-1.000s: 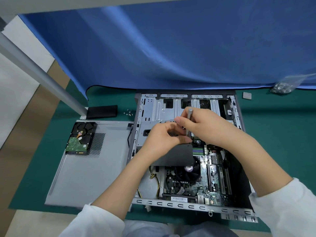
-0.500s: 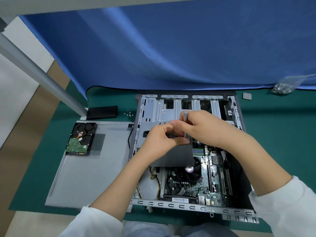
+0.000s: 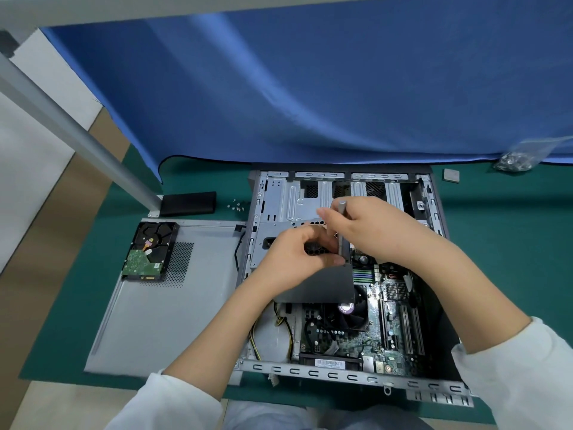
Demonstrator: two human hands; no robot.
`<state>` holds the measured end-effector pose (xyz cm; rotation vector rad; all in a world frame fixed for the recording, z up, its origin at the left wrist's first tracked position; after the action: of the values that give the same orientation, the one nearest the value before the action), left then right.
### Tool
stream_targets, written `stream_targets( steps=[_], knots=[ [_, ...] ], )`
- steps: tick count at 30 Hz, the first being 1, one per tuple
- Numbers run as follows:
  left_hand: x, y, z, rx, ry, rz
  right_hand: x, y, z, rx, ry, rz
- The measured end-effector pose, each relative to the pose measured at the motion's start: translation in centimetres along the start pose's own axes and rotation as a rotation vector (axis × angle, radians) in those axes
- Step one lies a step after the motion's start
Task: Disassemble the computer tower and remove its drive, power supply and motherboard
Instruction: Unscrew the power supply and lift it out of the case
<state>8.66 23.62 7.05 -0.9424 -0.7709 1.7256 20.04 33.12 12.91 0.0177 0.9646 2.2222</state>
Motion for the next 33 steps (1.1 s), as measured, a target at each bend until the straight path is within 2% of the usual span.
stream_targets(
  steps=[2, 9, 13, 17, 24, 30, 33],
  knots=[
    [0.0, 0.0, 0.0, -0.011, -0.006, -0.027, 0.0, -0.2, -0.1, 0.03, -0.016, 0.002],
    [-0.3, 0.1, 0.3, 0.014, -0.009, -0.078, -0.3, -0.7, 0.5, 0.139, 0.107, 0.046],
    [-0.2, 0.3, 0.2, 0.012, -0.014, -0.061, -0.4, -0.1, 0.5, 0.05, 0.117, 0.047],
    [-0.2, 0.2, 0.2, 0.025, -0.013, -0.046, -0.2, 0.2, 0.1, -0.091, 0.031, 0.054],
    [-0.1, 0.4, 0.2, -0.016, -0.002, -0.044, -0.3, 0.0, 0.3, 0.095, 0.151, 0.022],
    [-0.1, 0.3, 0.3, 0.018, -0.001, -0.022, 0.0, 0.4, 0.3, -0.065, 0.094, 0.003],
    [-0.1, 0.2, 0.3, 0.009, -0.002, -0.024, 0.1, 0.2, 0.0, -0.018, 0.131, 0.019]
  ],
)
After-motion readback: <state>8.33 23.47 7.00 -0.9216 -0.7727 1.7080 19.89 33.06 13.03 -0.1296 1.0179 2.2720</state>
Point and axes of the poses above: each hand's wrist, its own x-axis towards the middle knuckle, its own z-axis out of the back of the hand, y = z × x, the point moved 1 cm from there along x, towards the middle knuckle, and after that the axes turned 7 degrees about x, right-handed, at the moved point
